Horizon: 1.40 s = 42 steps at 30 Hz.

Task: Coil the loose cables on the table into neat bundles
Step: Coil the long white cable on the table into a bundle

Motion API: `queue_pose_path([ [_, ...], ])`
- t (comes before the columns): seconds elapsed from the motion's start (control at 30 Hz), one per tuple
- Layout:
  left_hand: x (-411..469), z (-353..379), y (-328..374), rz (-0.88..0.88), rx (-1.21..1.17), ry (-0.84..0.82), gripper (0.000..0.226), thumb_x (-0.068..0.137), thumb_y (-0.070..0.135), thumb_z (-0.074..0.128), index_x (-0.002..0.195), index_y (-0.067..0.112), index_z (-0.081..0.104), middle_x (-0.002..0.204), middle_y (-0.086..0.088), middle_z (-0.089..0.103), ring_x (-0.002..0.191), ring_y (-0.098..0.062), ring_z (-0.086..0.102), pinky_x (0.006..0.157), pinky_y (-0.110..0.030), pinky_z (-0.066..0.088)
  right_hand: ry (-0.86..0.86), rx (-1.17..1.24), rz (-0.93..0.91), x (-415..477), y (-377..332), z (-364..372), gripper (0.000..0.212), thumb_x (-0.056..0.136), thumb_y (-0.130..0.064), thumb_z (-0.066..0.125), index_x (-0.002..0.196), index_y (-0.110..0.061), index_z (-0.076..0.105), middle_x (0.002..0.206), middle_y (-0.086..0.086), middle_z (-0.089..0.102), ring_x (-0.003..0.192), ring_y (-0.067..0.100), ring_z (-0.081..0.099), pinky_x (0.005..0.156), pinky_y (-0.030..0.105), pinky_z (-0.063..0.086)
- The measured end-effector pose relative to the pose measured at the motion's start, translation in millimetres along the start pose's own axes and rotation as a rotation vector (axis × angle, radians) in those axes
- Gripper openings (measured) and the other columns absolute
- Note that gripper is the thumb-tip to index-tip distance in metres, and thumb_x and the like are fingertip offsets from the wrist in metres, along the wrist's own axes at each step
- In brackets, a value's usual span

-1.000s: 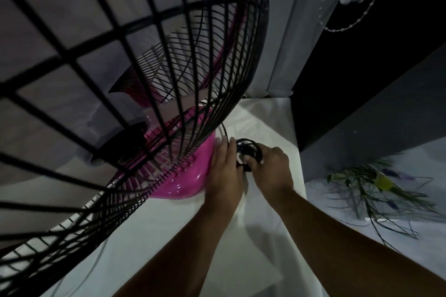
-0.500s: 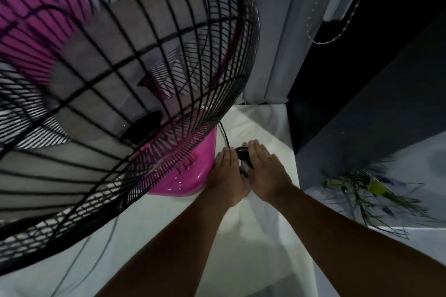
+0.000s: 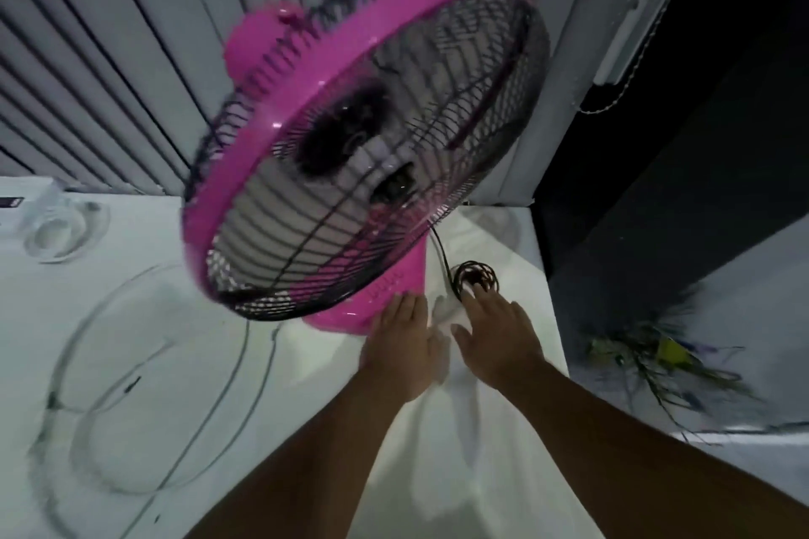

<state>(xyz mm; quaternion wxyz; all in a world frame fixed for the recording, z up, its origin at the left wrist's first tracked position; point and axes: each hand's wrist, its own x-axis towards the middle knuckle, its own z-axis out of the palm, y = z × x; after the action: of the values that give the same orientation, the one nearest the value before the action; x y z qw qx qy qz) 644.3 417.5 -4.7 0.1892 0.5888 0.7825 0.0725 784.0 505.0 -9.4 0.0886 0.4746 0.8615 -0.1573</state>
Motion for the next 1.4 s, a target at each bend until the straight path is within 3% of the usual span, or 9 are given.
queue_pose_path([
  [0.13, -30, -11, -32, 0.052, 0.048, 0.035, 0.062, 0.104, 0.043, 0.032, 0.157, 0.011, 0.028, 0.164, -0.012, 0.031, 0.153, -0.026, 0.021, 0.125, -0.039, 0.005, 0.043, -0.004, 0.013, -24, -44, 4, 0.063, 0.103, -0.051, 0.034, 0.159, -0.026, 0.023, 0.169, 0.003, 0.018, 0.155, 0.021, 0.016, 0.125, 0.045, 0.014],
  [0.33, -80, -28, -75, -0.014, 0.005, 0.103, 0.061, 0.102, 0.045, 0.038, 0.153, 0.012, 0.034, 0.159, -0.011, 0.039, 0.149, -0.028, 0.033, 0.123, -0.040, 0.018, 0.097, -0.071, -0.029, -55, -101, 12, 0.058, 0.101, -0.052, 0.036, 0.152, -0.024, 0.038, 0.162, 0.004, 0.035, 0.147, 0.023, 0.033, 0.121, 0.046, 0.025],
  [0.53, -130, -33, -109, -0.159, 0.024, 0.128, 0.067, 0.103, 0.052, 0.028, 0.157, 0.013, 0.025, 0.165, -0.009, 0.028, 0.153, -0.029, 0.022, 0.124, -0.044, 0.015, 0.123, -0.086, -0.126, -80, -147, 17, 0.052, 0.100, -0.050, 0.039, 0.147, -0.027, 0.043, 0.150, 0.000, 0.050, 0.139, 0.022, 0.042, 0.115, 0.045, 0.032],
  [0.87, -220, -35, -172, -0.284, 0.039, 0.143, 0.067, 0.102, 0.053, 0.028, 0.156, 0.013, 0.028, 0.164, -0.008, 0.031, 0.152, -0.028, 0.026, 0.123, -0.041, 0.019, 0.057, -0.069, -0.207, -120, -230, 44, 0.056, 0.102, -0.051, 0.036, 0.153, -0.029, 0.036, 0.164, 0.000, 0.031, 0.150, 0.022, 0.027, 0.122, 0.047, 0.020],
  [1.4, -225, -80, -367, -0.333, 0.080, 0.035, 0.057, 0.098, 0.041, 0.045, 0.146, 0.014, 0.033, 0.137, -0.008, 0.053, 0.128, -0.028, 0.050, 0.103, -0.040, 0.043, 0.067, -0.045, -0.056, -98, -410, 92, 0.055, 0.100, -0.048, 0.041, 0.152, -0.030, 0.039, 0.162, 0.000, 0.034, 0.146, 0.019, 0.033, 0.119, 0.040, 0.026],
])
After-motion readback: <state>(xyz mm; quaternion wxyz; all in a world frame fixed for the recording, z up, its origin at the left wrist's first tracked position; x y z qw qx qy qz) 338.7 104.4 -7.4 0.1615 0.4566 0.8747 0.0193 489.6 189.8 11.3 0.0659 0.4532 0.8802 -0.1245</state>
